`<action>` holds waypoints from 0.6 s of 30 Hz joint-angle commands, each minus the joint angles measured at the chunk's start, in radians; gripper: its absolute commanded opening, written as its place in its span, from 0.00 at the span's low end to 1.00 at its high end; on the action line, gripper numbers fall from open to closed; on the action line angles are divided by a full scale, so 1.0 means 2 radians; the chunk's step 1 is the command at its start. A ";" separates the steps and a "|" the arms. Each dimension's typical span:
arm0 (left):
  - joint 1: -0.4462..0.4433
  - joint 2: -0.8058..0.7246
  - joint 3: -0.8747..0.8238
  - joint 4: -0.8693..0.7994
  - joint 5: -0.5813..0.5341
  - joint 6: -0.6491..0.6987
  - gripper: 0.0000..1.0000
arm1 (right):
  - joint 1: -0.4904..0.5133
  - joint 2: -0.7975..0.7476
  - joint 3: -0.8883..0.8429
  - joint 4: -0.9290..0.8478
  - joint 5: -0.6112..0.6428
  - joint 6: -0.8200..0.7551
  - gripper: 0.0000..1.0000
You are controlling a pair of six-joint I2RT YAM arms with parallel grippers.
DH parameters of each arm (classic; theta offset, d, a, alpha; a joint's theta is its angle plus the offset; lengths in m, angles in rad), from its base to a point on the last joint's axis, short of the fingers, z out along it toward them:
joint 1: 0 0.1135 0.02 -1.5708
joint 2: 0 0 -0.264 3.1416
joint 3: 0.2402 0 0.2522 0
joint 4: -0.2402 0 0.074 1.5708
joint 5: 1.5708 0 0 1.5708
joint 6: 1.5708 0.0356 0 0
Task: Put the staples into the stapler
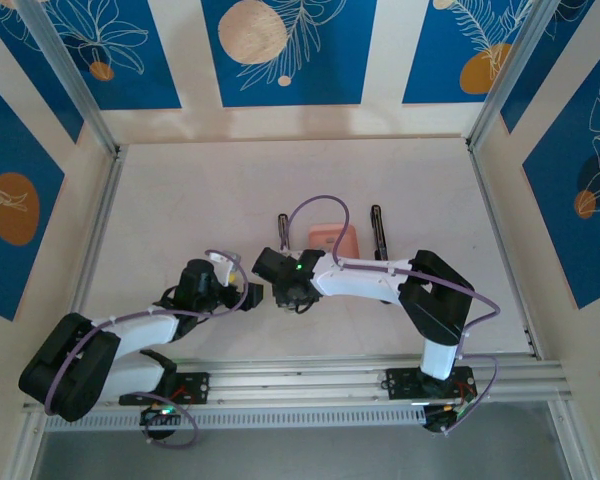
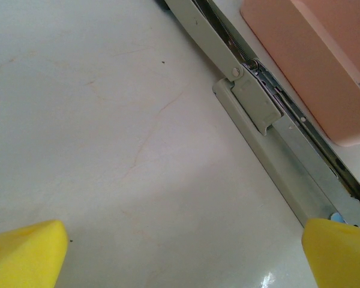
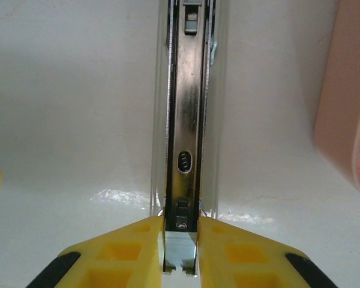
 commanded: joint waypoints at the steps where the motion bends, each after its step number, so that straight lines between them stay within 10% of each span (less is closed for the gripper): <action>1: -0.006 -0.002 0.006 -0.004 -0.003 0.008 1.00 | 0.003 -0.015 0.010 -0.021 0.015 0.003 0.25; 18: -0.007 -0.002 0.006 -0.004 -0.002 0.008 1.00 | -0.013 -0.084 -0.029 -0.006 0.004 -0.003 0.28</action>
